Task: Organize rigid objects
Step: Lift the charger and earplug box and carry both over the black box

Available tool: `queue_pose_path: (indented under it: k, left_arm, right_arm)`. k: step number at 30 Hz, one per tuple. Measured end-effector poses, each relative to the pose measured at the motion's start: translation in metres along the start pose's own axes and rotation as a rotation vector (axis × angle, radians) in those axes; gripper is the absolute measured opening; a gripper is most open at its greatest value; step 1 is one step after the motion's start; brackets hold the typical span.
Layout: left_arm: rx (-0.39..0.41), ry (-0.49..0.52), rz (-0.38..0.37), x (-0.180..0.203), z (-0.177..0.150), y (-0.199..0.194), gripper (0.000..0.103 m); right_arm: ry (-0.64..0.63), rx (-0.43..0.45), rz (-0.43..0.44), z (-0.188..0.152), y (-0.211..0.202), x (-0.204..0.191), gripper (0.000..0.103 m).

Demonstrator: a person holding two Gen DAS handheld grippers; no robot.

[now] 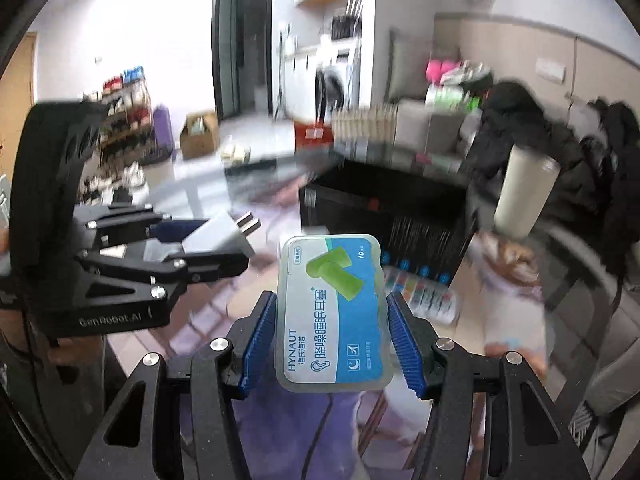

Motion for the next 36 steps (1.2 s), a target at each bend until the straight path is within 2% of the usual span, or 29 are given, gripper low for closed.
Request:
queue_pose_path:
  k: [4, 7, 14, 18, 24, 33, 36]
  left_arm:
    - [0.141, 0.033, 0.008, 0.003, 0.014, -0.025, 0.041]
    - [0.217, 0.037, 0.014, 0.000, 0.026, -0.037, 0.041]
    - [0.366, 0.046, 0.045, -0.007, 0.056, -0.060, 0.041]
    - [0.408, 0.054, 0.054, -0.010, 0.073, -0.059, 0.041]
    - [0.438, 0.045, 0.048, -0.017, 0.100, -0.045, 0.041]
    - [0.421, 0.012, 0.054, -0.033, 0.133, -0.002, 0.041]
    - [0.423, 0.031, 0.085, -0.035, 0.142, 0.015, 0.041]
  right_arm:
    - [-0.025, 0.191, -0.038, 0.013, -0.035, -0.004, 0.056]
    - [-0.038, 0.288, -0.052, 0.020, -0.055, -0.008, 0.056]
    - [0.006, 0.375, -0.073, 0.035, -0.071, 0.001, 0.056]
    - [0.030, 0.404, -0.074, 0.050, -0.072, 0.012, 0.056]
    - [0.010, 0.458, -0.124, 0.073, -0.069, 0.020, 0.056]
    - [0.026, 0.450, -0.146, 0.109, -0.029, 0.038, 0.056]
    - [0.011, 0.435, -0.153, 0.117, -0.014, 0.042, 0.056]
Point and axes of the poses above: each gripper's, at about its wrist camera, not at the fingertips, and y roughly the way its jaws point, x to its right, z to its top, the point moved 3 cm from there along y, roughly the way its jaws point, and after that the axes turned 2 degrees about -z, right-handed, at the moved point
